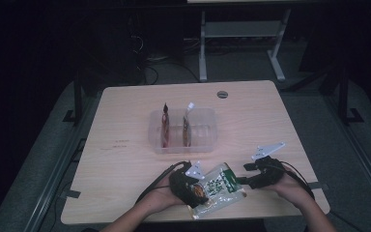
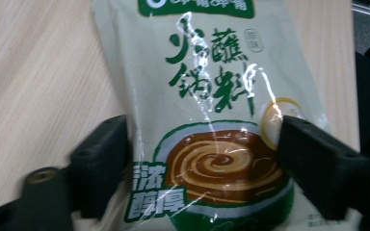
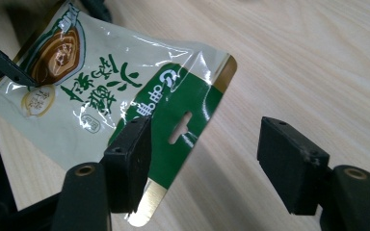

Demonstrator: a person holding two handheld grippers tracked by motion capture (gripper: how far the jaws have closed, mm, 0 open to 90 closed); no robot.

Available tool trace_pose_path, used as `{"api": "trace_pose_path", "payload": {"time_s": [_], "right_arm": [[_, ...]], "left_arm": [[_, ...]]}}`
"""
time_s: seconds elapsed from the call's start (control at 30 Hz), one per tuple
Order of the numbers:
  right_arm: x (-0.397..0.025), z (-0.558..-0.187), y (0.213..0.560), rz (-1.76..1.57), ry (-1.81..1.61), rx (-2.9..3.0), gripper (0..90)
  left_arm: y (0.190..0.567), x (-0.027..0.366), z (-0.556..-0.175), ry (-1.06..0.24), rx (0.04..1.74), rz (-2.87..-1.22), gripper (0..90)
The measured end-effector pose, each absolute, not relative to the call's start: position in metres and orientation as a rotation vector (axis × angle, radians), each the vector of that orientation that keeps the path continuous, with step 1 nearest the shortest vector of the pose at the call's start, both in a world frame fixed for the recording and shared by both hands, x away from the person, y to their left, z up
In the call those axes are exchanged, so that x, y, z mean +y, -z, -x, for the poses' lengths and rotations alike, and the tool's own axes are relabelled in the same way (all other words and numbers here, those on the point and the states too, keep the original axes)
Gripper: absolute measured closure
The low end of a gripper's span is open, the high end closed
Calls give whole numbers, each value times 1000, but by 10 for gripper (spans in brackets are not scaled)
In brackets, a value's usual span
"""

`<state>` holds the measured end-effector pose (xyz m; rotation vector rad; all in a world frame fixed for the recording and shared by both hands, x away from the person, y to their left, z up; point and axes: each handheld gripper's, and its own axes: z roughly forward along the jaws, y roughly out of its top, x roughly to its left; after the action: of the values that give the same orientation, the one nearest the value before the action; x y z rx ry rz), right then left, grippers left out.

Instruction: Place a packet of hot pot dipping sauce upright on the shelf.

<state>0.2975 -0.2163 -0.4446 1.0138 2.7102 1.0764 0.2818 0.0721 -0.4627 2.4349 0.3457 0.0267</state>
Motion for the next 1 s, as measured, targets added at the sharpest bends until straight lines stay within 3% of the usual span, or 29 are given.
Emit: {"api": "trace_pose_path", "payload": {"time_s": [0.3,0.6,0.8,1.0], "right_arm": [[-217,-299,444,-1016,-1071,2704,358],[-217,-299,444,-1034,-1094,2696,357],[-219,-300,444,-1037,-1105,2682,352],[-221,-299,442,-1057,-1151,2669,364]], "left_arm": [[461,76,-283,-117,364,-2420,534],[462,77,-288,-62,392,-2395,813],[461,82,-294,14,417,-2360,886],[455,88,-297,40,412,-2319,900]]}}
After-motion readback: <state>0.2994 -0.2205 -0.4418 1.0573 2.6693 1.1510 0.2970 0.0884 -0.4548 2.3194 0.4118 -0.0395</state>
